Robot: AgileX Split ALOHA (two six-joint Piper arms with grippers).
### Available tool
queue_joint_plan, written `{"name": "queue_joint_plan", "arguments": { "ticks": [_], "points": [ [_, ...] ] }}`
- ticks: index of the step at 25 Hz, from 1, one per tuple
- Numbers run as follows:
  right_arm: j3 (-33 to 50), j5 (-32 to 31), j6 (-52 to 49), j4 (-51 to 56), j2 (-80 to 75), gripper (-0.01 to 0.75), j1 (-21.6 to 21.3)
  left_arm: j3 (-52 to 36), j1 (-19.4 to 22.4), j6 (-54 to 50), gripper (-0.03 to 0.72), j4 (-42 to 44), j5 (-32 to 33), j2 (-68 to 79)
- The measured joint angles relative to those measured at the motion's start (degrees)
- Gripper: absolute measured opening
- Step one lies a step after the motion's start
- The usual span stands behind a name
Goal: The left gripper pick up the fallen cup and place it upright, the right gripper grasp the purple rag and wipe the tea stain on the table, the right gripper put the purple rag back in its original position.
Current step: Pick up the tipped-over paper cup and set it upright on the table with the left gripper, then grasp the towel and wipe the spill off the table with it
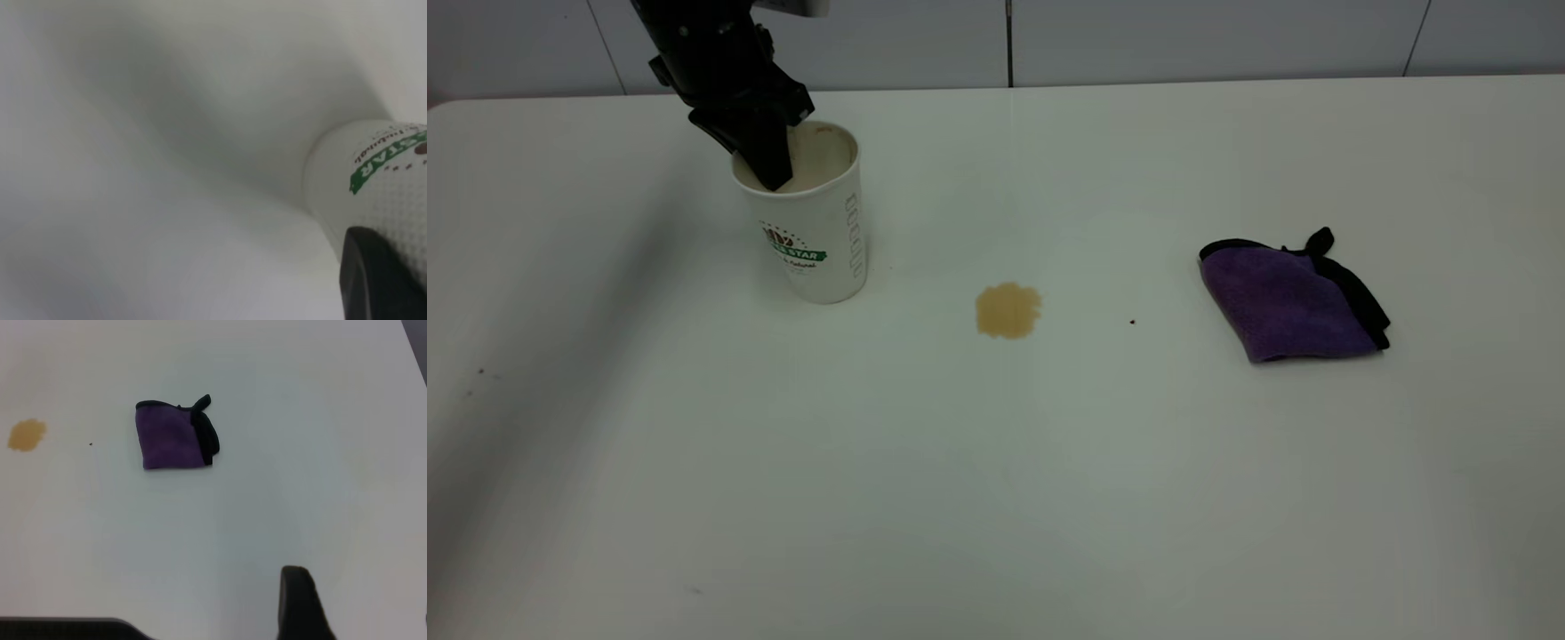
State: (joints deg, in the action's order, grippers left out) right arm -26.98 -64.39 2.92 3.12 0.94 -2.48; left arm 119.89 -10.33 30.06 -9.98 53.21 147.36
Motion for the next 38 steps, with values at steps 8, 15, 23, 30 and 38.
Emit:
{"name": "queue_joint_plan", "arguments": {
  "ticks": [8,15,23,30,38],
  "points": [
    [0.0,0.0,0.0,0.0,0.0,0.48,0.0,0.0,0.0,-0.37,0.251,0.0,1.62,0.38],
    [0.0,0.0,0.0,0.0,0.0,0.48,0.0,0.34,0.0,-0.64,0.453,0.0,3.74,-2.43],
    [0.0,0.0,0.0,0.0,0.0,0.48,0.0,0.97,0.0,-5.72,0.462,0.06,12.85,-13.56],
    [0.0,0.0,0.0,0.0,0.0,0.48,0.0,1.04,0.0,-13.34,0.462,0.17,13.53,-25.17],
    [0.0,0.0,0.0,0.0,0.0,0.48,0.0,1.04,-0.2,-19.81,0.462,0.28,13.53,-37.06]
  ]
}}
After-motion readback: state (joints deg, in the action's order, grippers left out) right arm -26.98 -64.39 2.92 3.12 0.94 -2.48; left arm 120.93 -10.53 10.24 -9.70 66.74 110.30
